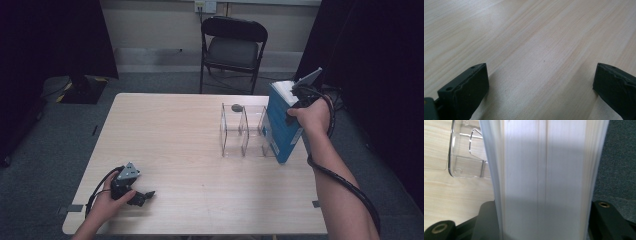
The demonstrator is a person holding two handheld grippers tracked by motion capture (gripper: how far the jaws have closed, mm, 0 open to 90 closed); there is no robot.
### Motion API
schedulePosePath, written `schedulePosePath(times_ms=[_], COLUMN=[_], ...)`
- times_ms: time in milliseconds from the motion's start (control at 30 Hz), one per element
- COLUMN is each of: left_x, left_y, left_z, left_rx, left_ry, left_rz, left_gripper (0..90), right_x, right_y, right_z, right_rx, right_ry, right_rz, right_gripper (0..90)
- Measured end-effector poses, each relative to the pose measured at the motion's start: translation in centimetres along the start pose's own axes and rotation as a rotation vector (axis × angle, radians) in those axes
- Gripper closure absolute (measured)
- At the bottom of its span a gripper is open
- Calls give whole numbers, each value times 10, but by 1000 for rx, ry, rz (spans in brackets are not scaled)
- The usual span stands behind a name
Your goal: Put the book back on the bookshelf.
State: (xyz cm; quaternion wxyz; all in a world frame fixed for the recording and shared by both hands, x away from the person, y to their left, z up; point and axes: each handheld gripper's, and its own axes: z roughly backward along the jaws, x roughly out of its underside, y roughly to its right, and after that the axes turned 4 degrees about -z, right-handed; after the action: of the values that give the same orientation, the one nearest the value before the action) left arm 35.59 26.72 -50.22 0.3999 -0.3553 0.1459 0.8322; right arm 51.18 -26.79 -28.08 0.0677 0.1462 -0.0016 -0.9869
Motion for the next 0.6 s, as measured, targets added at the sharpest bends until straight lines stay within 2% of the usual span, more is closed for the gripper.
schedulePosePath(times_ms=[167, 433, 600], left_x=[0, 0, 1], left_y=[0, 0, 1], left_z=[0, 0, 1], left_rx=[0, 0, -3], left_ry=[0, 0, -1], left_rz=[2, 1, 3], left_gripper=[0, 0, 0], right_x=[6, 15, 19], right_y=[1, 3, 1], right_z=[5, 17, 22], right_rx=[5, -16, -21], right_ry=[7, 39, 47], right_rz=[-10, -28, -17], right_gripper=[413, 360, 326])
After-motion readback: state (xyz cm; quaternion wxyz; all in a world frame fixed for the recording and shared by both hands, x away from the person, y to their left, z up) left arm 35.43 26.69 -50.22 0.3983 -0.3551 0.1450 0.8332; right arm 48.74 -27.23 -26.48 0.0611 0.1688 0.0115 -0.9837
